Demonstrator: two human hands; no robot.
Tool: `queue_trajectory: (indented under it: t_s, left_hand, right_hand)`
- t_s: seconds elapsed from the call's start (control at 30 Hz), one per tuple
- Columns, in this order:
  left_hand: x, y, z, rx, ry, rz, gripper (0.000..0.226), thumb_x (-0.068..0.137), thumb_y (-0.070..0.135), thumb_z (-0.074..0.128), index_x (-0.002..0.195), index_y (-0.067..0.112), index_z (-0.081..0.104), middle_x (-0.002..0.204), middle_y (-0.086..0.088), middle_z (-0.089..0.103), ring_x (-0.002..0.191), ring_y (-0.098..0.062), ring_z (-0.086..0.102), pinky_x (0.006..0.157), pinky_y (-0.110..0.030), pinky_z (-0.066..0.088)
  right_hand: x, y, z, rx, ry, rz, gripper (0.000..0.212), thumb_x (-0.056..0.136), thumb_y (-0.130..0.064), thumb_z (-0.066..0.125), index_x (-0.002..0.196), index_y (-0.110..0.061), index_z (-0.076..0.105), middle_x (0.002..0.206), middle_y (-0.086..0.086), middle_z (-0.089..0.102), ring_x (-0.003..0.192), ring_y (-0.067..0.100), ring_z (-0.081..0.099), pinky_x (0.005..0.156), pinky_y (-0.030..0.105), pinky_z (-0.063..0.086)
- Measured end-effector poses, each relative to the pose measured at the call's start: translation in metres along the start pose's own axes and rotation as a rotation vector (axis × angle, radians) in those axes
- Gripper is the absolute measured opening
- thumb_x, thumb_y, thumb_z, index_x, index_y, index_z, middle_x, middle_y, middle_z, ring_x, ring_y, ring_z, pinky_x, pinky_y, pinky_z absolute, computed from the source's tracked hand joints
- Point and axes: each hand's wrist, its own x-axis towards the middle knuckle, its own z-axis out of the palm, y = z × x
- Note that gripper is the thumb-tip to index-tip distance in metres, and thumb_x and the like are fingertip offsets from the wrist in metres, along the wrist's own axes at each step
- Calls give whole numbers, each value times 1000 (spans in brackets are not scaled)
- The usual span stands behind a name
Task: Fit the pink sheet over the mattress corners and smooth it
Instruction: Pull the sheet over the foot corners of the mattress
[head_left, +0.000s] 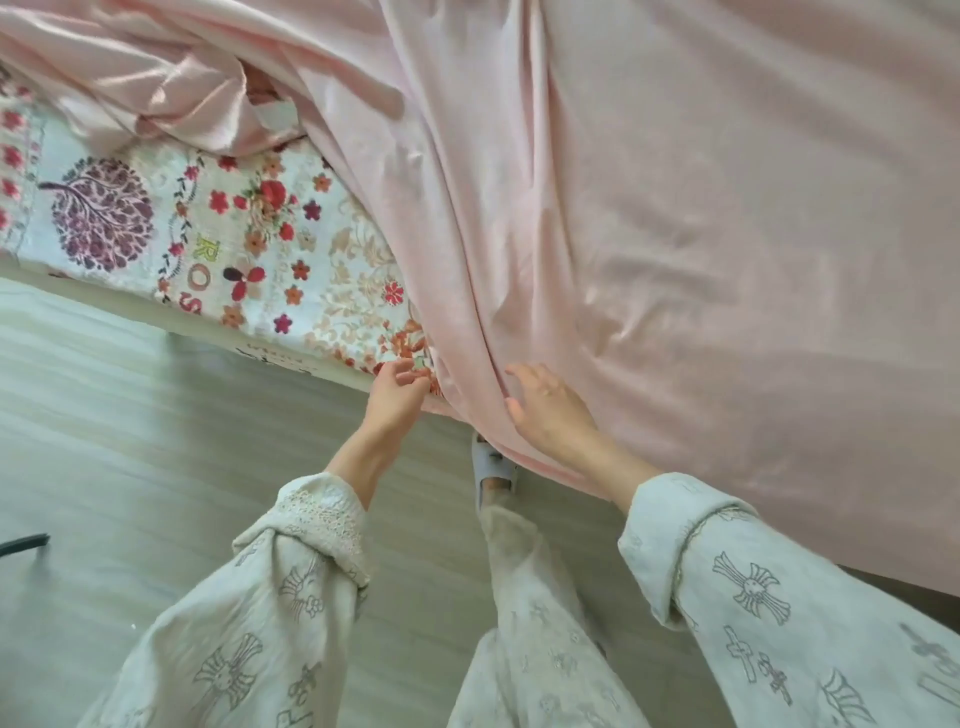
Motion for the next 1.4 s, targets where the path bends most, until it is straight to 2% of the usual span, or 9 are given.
queue_trajectory:
  t_s: [0.2, 0.37, 0.53, 0.7, 0.77, 0.9, 1.13, 1.3, 1.4]
  left_hand:
    - [89, 62, -29, -156, -157, -98, 50, 91, 23, 55, 137, 10, 38, 134, -9, 51, 110, -22, 56, 91, -38, 49]
    - [135, 88, -44, -428, -387, -227, 64, 83, 52, 58, 131, 12, 45, 124, -4, 56, 116, -22, 53, 93, -38, 47]
    - [155, 128, -56, -485, -337, -154, 24, 87, 22, 62, 108, 10, 58, 99, -1, 64, 92, -19, 59, 71, -28, 49]
    - [149, 145, -88, -340, -420, -196, 15, 87, 21, 58, 93, 7, 56, 89, -8, 58, 70, -17, 53, 58, -26, 43]
    - [140, 137, -108, -302, -443, -263, 14, 86, 18, 55, 90, 5, 54, 88, -10, 57, 73, -18, 55, 61, -27, 45]
    - [129, 130, -148, -396, -480, -309, 6, 84, 11, 49, 82, 6, 50, 76, -7, 47, 72, -18, 49, 69, -29, 44]
    - [133, 152, -179, -576, -639, -358, 12, 81, 12, 52, 69, 11, 48, 69, -3, 46, 62, -16, 51, 66, -28, 48]
    - [124, 125, -210, -351, -592, -322, 17, 88, 18, 59, 88, 4, 49, 91, -9, 55, 79, -18, 55, 81, -31, 50]
    - [112, 97, -244, -239, -640, -320, 13, 90, 18, 57, 91, 8, 50, 103, -8, 56, 81, -16, 56, 56, -28, 54]
  right_hand:
    - [87, -47, -27, 87, 43, 69, 51, 93, -26, 46, 142, -14, 34, 144, 10, 40, 129, 30, 43, 106, 39, 37]
    - [102, -72, -18, 95, -181, 136, 57, 93, -35, 50, 142, -12, 33, 142, 9, 43, 128, 27, 45, 105, 41, 40]
    - [100, -91, -15, 119, -76, 249, 65, 91, -39, 52, 145, -14, 26, 147, 7, 35, 135, 25, 35, 110, 40, 34]
    - [105, -135, -5, 22, 48, 414, 101, 76, -60, 62, 149, -29, 0, 156, 2, 14, 143, 25, 18, 114, 49, 22]
    - [110, -166, 7, -6, 157, 445, 92, 78, -50, 64, 149, -27, 10, 154, 4, 20, 141, 25, 22, 112, 48, 24]
    - [112, -210, 23, 17, 414, 459, 42, 83, -6, 51, 124, -11, 51, 125, 9, 52, 116, 29, 46, 94, 40, 35]
    - [74, -234, 43, 115, 605, 533, 29, 84, 2, 47, 108, -5, 59, 107, 11, 65, 99, 30, 57, 75, 33, 29]
    - [48, -249, 77, 106, 651, 669, 29, 86, -3, 46, 109, -10, 62, 108, 8, 67, 106, 29, 55, 87, 37, 34]
    - [35, -274, 110, 281, 797, 833, 32, 92, -12, 45, 121, -8, 59, 127, 11, 59, 123, 30, 46, 96, 38, 37]
